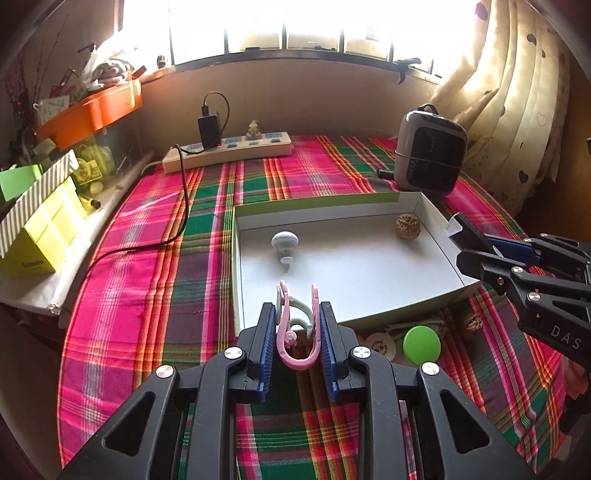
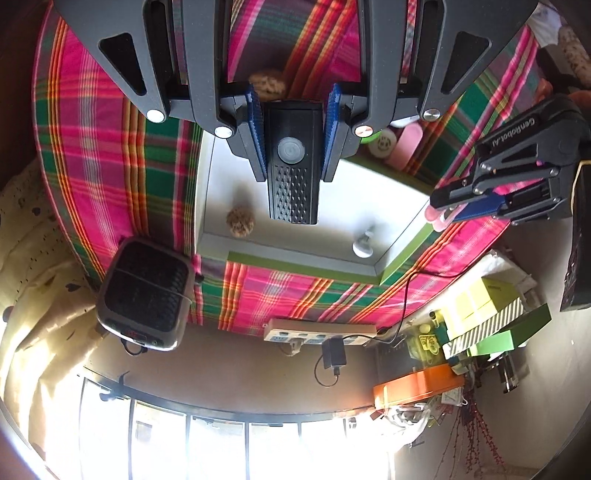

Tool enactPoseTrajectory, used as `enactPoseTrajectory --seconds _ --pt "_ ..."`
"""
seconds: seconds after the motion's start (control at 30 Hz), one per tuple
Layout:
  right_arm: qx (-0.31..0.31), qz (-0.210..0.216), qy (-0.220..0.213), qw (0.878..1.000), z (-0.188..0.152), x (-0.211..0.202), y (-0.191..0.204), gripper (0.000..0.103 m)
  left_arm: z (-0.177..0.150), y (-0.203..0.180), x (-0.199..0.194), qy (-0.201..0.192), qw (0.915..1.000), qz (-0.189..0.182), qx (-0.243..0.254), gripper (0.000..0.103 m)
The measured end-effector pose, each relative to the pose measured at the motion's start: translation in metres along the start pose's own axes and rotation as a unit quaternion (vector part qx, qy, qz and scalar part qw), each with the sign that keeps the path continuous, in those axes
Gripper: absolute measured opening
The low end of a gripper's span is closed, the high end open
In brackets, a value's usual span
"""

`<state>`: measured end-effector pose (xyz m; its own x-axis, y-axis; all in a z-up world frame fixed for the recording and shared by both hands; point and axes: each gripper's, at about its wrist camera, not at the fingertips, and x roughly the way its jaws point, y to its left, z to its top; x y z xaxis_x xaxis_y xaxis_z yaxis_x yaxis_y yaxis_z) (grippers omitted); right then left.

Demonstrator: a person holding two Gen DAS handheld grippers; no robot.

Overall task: Organize objects
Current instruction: 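Lift the black remote and pink clip and carry both into the box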

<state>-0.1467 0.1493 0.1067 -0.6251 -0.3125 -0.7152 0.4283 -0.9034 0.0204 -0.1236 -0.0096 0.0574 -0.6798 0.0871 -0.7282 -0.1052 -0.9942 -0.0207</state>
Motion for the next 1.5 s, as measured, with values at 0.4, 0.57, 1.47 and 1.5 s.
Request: enactPoseTrajectory --seconds 0.4,0.57,1.47,1.5 --pt "-0.015 0.015 0.025 0.999 0.038 0.05 -0.001 0.029 0.015 0.005 0.032 0.017 0.9998 0.002 -0.009 0.021" --pt "-0.01 0.019 0.048 0.999 0.044 0.078 -0.001 0.029 0.018 0.008 0.048 0.028 0.9995 0.004 -0.015 0.021" --pt "-0.019 -0.009 0.095 0.995 0.052 0.134 -0.004 0.029 0.024 0.006 0.078 0.046 0.9989 0.001 -0.009 0.021" --pt "-0.019 -0.008 0.094 0.995 0.052 0.134 -0.004 0.029 0.024 0.006 0.078 0.045 0.9989 0.002 -0.008 0.021"
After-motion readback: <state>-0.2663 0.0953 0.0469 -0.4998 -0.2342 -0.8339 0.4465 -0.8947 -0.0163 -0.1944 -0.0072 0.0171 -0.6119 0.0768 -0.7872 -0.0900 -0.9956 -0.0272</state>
